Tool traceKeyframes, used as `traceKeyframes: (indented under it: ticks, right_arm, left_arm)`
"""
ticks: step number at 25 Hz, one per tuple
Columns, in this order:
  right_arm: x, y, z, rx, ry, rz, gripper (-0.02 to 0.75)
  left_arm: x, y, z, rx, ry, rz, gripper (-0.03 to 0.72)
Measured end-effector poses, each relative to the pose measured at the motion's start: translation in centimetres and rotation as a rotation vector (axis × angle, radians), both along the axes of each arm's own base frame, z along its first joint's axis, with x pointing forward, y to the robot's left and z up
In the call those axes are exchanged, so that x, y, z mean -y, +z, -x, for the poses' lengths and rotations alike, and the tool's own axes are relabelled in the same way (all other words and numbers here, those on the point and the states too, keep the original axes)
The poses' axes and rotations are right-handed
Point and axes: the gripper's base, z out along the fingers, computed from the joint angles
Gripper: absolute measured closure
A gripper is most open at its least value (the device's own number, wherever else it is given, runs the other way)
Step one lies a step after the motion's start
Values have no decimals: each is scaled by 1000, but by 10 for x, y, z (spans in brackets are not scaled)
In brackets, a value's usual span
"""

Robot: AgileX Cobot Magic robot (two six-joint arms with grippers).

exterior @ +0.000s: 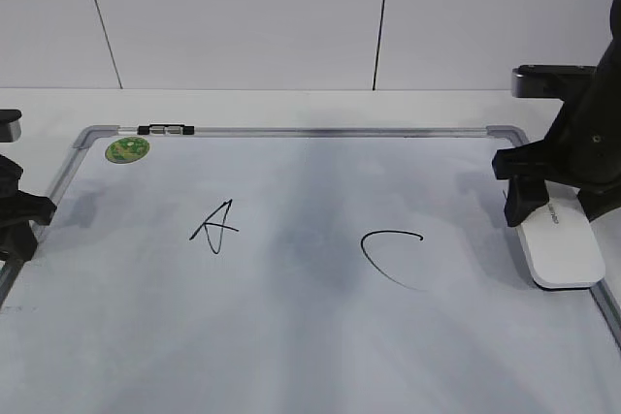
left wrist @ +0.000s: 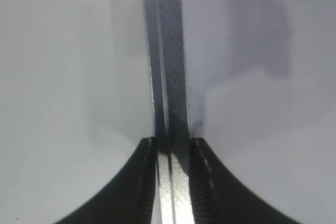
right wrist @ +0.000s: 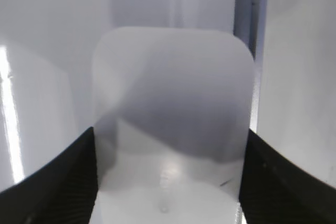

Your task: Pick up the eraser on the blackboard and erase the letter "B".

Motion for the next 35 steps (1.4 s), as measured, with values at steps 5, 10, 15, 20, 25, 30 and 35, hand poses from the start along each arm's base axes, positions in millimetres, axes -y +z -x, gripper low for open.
traceKeyframes:
  ticks: [5, 10, 15, 20, 25, 30, 35]
  right_arm:
    - [2, 0, -1, 9, 16, 15, 184]
    - [2, -4, -3, 16, 22, 19, 184]
    - [1, -18, -7, -22, 23, 25, 184]
    - [1, -21, -8, -12, 24, 23, 184]
    - [1, -21, -9, -10, 30, 24, 183]
    - [1, -21, -9, -10, 35, 24, 149]
    - [1, -21, -9, -10, 47, 28, 140]
  left_arm:
    - [0, 0, 0, 0, 0, 0, 543]
    - [0, 0, 0, 0, 0, 0, 543]
    - [0, 0, 0, 0, 0, 0, 543]
    - [0, 0, 0, 0, 0, 0, 543]
    - [0, 0, 0, 0, 0, 0, 543]
    - [0, 0, 0, 0, 0, 0, 543]
    - [0, 0, 0, 0, 0, 0, 543]
